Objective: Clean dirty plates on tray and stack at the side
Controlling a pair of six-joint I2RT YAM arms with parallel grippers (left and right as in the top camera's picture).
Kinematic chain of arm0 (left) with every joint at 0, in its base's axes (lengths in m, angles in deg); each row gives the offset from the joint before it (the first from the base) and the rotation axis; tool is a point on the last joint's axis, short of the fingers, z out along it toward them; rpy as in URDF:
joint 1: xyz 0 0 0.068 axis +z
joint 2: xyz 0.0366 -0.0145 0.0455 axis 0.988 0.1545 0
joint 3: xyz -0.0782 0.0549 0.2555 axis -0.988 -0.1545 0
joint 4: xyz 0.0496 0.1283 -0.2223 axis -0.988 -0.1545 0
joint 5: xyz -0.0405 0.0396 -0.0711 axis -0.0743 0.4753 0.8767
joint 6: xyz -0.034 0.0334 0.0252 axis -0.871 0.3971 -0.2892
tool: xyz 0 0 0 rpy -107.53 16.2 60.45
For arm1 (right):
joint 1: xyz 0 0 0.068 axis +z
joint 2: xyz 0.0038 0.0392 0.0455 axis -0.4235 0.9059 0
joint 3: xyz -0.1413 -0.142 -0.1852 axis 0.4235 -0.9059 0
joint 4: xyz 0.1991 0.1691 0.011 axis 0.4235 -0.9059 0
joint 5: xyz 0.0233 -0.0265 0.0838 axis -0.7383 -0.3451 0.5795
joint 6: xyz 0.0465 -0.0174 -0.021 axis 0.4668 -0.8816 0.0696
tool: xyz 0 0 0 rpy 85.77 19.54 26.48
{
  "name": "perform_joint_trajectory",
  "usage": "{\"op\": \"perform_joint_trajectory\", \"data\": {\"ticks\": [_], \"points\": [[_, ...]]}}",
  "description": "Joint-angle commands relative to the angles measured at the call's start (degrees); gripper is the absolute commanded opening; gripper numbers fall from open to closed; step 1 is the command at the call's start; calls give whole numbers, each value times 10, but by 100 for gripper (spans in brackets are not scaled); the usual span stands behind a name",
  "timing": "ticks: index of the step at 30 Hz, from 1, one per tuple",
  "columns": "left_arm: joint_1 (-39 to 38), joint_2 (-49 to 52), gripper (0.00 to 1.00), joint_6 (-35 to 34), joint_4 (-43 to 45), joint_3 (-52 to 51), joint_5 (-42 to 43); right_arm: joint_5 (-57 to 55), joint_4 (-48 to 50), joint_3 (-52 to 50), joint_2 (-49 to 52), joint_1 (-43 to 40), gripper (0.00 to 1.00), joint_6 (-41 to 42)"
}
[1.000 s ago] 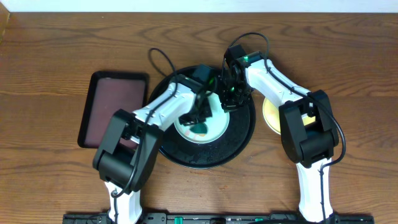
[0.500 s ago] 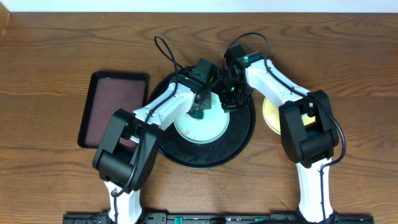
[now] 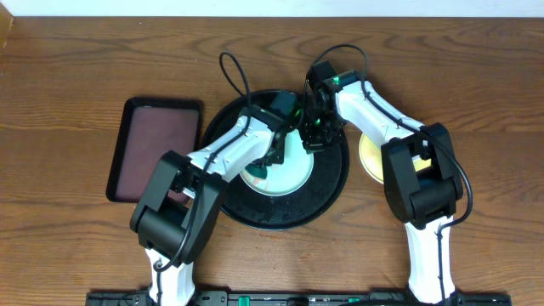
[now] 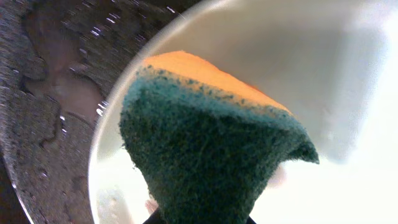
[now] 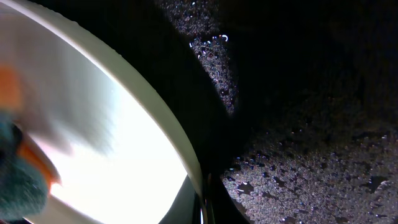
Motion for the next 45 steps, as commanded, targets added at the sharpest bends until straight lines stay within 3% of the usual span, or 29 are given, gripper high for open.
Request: {"op": "perform_joint_trajectory", "data": {"ticks": [1,8,13,17,21,26,33,39,42,45], "points": [[-16,-14,7,65,-5,5,57,-14,5,-5,24,4,1,5],[-30,-14,7,174,27,5,67,-14,6,-5,24,4,1,5],[-27,-13,7,173,83,5,-17,-14,6,-5,24,4,1,5],[-27,-13,7,163,123,5,-36,-14,5,-5,24,4,1,4],[-27,-13,7,66,116,5,-36,-14,5,-5,24,4,1,4],[-27,-13,7,-106,48,5,-36,-14,5,-5,24,4,1,4],[-26,-13,7,-273,-24,5,-34,-14,5,-5,24,4,1,4],[-26,-13,7,-522,-99,5,15,-12,5,-5,24,4,1,0],[-27,-13,7,-537,-87,5,44,-12,5,-5,24,4,1,0],[-27,-13,7,-537,-57,5,-21,-12,5,-5,24,4,1,0]]}}
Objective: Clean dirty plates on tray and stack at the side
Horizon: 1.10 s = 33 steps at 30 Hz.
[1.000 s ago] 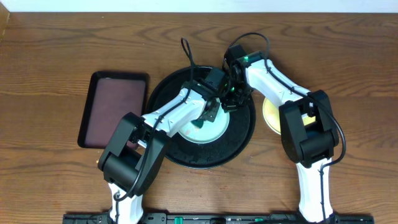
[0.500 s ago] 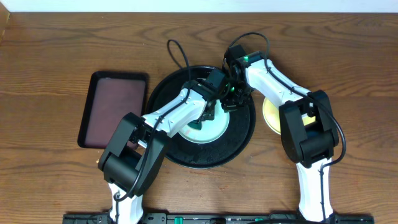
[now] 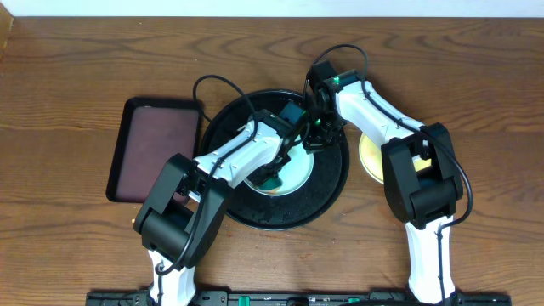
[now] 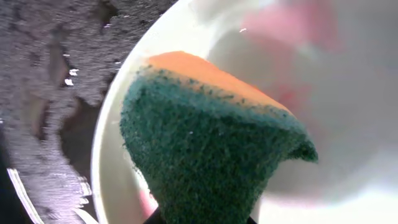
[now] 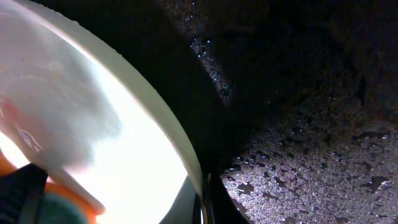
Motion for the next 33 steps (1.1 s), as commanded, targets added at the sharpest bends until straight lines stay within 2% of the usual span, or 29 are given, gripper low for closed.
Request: {"op": "perform_joint_trajectory", "data": {"ticks": [1,8,13,15,17,21,26,29,33], "points": [[0,-12,7,-57,20,5,-63,-14,5,-5,24,4,1,0],[0,-11,7,-57,89,5,-240,-14,5,-5,24,4,1,0],[0,1,8,-57,97,5,-273,-14,5,-5,24,5,1,1],[0,8,7,-56,94,4,-262,-14,5,-5,24,5,1,0],[0,15,7,-18,89,4,-224,-14,5,-5,24,5,1,0],[0,19,7,64,83,4,-94,-14,5,-5,24,5,1,1],[0,18,8,104,87,4,47,-14,5,-5,24,5,1,0],[1,18,7,144,106,4,50,-14,5,-5,24,5,1,1],[14,18,7,147,121,4,17,-14,5,-5,24,5,1,0]]}}
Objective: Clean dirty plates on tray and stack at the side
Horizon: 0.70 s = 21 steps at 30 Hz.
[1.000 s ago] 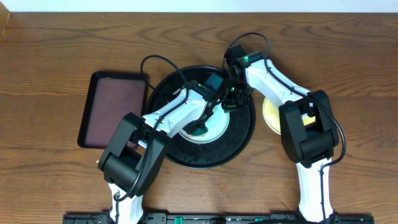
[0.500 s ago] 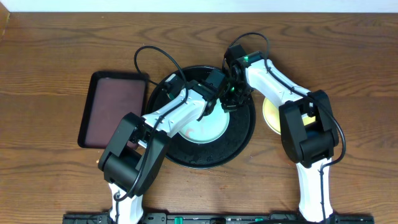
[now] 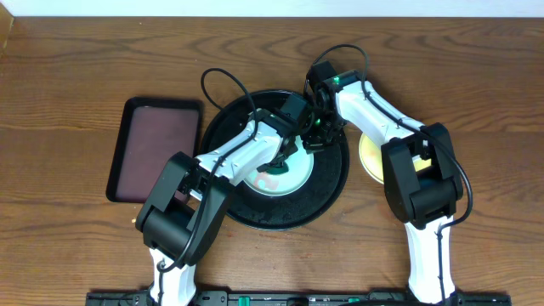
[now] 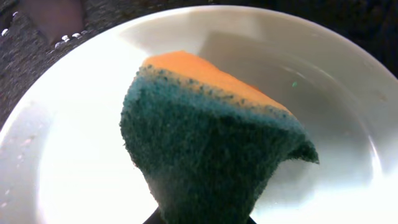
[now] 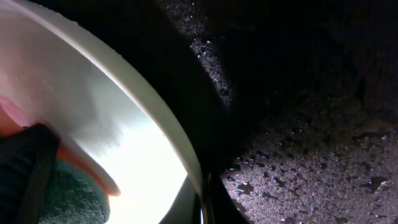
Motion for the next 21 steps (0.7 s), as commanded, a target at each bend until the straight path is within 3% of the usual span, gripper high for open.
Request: {"op": "perform_joint_trajectory", "data": {"ticks": [1,4,10,15,21], "points": [[17,10,8,27,8,4,27,-14,5,-5,24,5,1,1],[42,10,7,27,-3,4,63,-14,5,-5,24,5,1,1],[89,10,7,44,-54,4,214,-14,5,-5,24,5,1,1],[80,10,7,85,-75,4,305,-14,5,-5,24,5,1,1],[57,10,7,88,-94,4,364,-14,5,-5,24,5,1,1]]}}
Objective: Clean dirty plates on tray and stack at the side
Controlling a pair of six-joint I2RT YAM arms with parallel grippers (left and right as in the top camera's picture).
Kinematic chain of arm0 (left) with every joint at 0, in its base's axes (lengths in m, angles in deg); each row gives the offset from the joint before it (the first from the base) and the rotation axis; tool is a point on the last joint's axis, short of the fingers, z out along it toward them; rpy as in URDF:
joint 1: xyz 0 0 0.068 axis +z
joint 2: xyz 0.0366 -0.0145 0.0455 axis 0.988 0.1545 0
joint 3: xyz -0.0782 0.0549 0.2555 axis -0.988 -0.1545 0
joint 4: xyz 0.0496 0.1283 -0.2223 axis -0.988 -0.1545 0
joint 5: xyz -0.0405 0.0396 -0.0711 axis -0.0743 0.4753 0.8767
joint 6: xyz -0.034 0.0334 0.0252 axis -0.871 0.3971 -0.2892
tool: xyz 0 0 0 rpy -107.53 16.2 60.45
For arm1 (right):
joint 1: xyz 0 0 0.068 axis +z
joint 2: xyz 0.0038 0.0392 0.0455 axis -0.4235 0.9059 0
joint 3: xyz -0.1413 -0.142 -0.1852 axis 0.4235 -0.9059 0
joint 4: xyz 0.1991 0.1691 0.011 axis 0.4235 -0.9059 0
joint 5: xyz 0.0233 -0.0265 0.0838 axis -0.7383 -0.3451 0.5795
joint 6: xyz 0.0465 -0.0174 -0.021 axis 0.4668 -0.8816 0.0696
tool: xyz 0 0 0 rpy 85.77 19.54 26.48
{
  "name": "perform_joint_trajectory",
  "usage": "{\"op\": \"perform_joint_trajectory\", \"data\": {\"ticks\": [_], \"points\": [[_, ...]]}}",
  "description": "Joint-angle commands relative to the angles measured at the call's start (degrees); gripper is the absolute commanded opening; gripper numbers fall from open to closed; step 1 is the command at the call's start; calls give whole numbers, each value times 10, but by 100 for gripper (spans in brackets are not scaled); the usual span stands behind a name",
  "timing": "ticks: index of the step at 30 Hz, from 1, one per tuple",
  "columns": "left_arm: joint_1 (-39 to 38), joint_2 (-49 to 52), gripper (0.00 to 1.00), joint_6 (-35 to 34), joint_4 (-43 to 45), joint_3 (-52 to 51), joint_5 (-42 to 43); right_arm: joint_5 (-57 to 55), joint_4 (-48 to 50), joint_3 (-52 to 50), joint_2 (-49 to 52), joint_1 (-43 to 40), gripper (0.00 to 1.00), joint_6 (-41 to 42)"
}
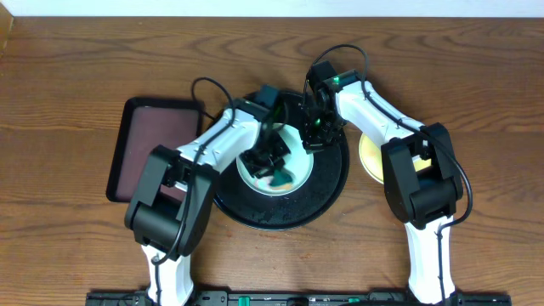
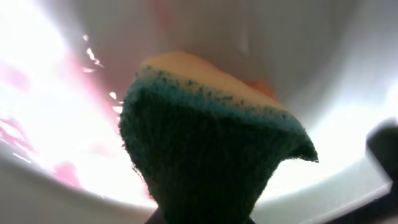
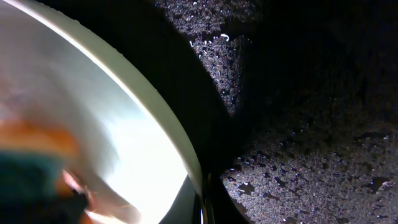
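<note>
A white plate lies in the round black tray. Pink smears show on the white plate in the left wrist view. My left gripper is shut on a green and orange sponge, pressed against the inside of the plate. My right gripper is shut on the plate's far right rim. The sponge shows blurred at the lower left of the right wrist view. The jaws of both grippers are mostly hidden.
The black tray's floor is wet with droplets. A yellow plate lies on the table right of the tray, partly under my right arm. A dark red rectangular tray sits to the left on the wooden table.
My left wrist has swung to the tray's far side, and the sponge now lies over the plate's middle against pink smears. My right gripper has not moved from the rim.
My left gripper held the sponge on the plate's left part, then near its middle, then toward its far right by my right gripper, and now over pink smears in the middle. My right gripper stayed shut on the rim throughout.
</note>
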Motion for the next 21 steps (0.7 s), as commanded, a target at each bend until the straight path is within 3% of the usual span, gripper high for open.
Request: {"op": "perform_joint_trajectory", "data": {"ticks": [1,8,14,21], "points": [[-11,9,7,8,-3,-4,68,-14,5,-5,24,4,1,1],[10,9,7,-64,7,-4,32,-14,5,-5,24,4,1,1],[46,9,8,-64,9,-5,-18,-14,5,-5,24,4,1,1],[51,9,8,-59,9,-30,-17,-14,5,-5,24,4,1,1]]}}
